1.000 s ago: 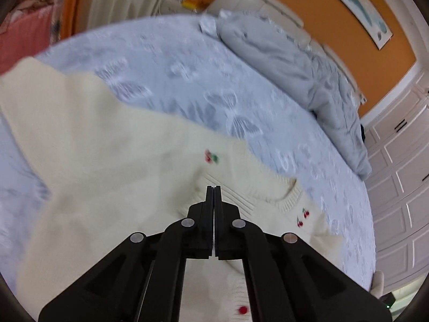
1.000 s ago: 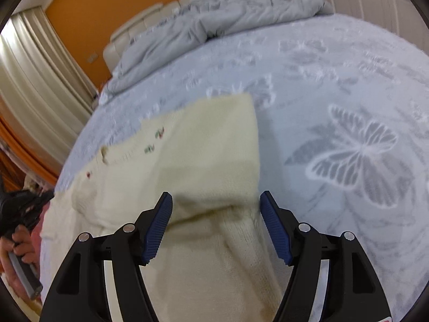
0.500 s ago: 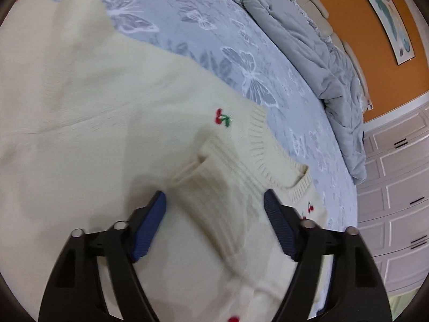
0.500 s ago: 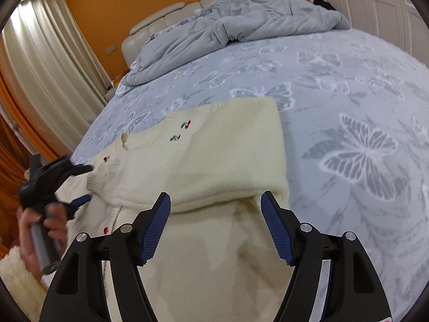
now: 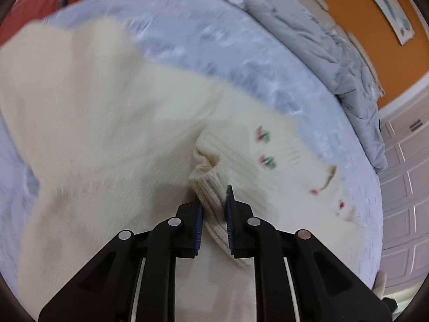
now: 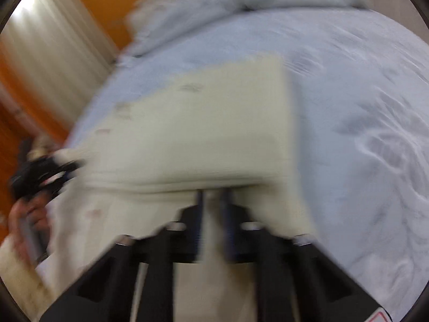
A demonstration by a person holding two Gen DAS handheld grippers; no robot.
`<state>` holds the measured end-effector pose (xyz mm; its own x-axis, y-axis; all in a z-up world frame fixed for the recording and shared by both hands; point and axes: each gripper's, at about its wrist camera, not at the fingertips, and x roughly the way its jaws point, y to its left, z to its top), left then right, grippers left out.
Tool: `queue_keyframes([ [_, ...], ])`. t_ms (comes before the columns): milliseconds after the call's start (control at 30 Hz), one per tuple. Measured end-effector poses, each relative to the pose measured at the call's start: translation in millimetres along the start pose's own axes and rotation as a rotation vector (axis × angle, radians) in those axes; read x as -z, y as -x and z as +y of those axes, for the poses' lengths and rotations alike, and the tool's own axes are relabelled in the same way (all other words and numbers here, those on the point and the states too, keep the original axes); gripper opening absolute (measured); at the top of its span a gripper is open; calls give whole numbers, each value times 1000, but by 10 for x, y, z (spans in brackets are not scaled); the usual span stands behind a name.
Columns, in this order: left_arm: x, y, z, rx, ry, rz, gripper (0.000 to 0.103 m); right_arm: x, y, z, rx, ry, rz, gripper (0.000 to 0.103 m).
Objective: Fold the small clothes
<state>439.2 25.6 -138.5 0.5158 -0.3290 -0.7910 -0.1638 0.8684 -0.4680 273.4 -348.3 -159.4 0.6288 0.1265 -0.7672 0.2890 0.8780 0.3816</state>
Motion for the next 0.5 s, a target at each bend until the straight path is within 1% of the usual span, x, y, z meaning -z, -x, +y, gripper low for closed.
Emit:
queue_keyframes([
  [33, 29, 5, 12, 8, -4, -16, 15, -21, 37, -220, -13, -89, -31, 0],
  [100, 63, 9, -4, 6, -24, -18, 17, -19, 58, -437, -67, -189, -31, 0],
  [133, 70, 12, -5, 4, -32, -21, 18, 0, 69, -428, -63, -186, -31, 0],
  [200, 55, 85, 30, 27, -11, -20, 23, 25, 142, -242, 16, -109, -29, 0],
  [233, 42, 204, 119, 59, 29, -40, 24, 56, 215, -95, 59, -58, -30, 11],
  [267, 29, 296, 204, 77, 52, -65, 26, 113, 296, 27, 66, -25, -38, 18],
  [300, 0, 447, 358, 77, 85, -107, 34, 174, 382, 134, 58, 0, -45, 20],
  [333, -47, 586, 551, 70, 119, -146, 40, 285, 478, 252, 26, 30, -51, 29],
  [367, -106, 694, 715, 56, 148, -173, 49, 415, 549, 367, 5, 60, -52, 39],
  [400, -179, 814, 940, 28, 189, -203, 53, 492, 571, 411, 0, 79, -49, 43],
  [433, -271, 931, 1210, -7, 241, -235, 55, 628, 593, 506, 1, 115, -40, 45],
  [500, -430, 1076, 1653, -81, 332, -270, 59, 879, 562, 634, 9, 177, -14, 48],
])
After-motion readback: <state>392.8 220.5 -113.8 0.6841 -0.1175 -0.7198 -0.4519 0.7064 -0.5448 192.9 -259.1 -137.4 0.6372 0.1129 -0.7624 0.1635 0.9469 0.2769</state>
